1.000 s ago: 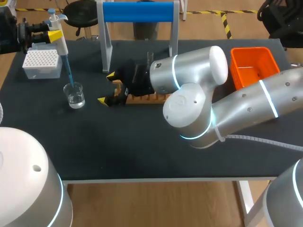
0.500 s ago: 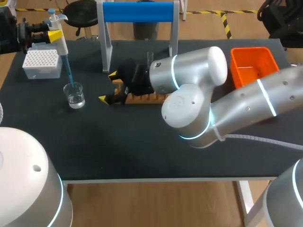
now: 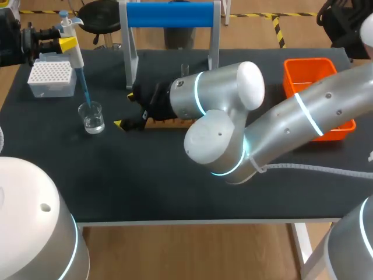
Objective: Invert the test tube, pick up the pipette, mount the tip to pipette, aspirate from beaker and dispense into the tube, eject the tip, return the pipette, and cap with the stopper.
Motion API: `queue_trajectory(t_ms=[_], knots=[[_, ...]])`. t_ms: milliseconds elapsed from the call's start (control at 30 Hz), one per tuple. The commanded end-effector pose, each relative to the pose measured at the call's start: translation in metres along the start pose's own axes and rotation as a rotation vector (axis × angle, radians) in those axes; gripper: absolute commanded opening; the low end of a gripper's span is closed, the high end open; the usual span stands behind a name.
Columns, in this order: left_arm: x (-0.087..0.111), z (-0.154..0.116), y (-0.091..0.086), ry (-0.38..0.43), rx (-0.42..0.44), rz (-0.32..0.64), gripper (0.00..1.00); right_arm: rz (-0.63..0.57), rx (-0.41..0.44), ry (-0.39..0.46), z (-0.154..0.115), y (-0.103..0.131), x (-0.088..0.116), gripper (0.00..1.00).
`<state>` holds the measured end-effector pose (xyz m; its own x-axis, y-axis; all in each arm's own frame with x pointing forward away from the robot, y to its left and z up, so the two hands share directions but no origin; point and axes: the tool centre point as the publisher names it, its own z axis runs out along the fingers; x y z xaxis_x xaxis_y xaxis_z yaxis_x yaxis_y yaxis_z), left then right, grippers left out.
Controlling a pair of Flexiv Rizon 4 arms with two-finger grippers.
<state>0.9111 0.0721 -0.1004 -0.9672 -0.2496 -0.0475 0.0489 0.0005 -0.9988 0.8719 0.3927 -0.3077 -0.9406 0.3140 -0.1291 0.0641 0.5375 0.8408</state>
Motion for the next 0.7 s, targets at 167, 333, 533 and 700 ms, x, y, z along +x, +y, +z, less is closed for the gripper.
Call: queue_trajectory(t_ms=[167,333,533,700], knots=[[0.0,-0.0006,0.0001,0.001,0.001,0.001,0.0,0.008,0.027,-0.066,0.0165,0.0011,0.0081,1.0],[0.0,-0.0006,0.0001,0.001,0.001,0.001,0.0,0.013,0.032,-0.071,0.0179,-0.0002,0.0085,1.0],[0.0,-0.0006,0.0001,0.001,0.001,0.001,0.0,0.022,0.036,-0.081,0.0159,-0.0014,0.0071,1.0],[0.0,-0.0006,0.0001,0.001,0.001,0.001,0.0,0.022,0.036,-0.081,0.0159,-0.0014,0.0071,1.0]])
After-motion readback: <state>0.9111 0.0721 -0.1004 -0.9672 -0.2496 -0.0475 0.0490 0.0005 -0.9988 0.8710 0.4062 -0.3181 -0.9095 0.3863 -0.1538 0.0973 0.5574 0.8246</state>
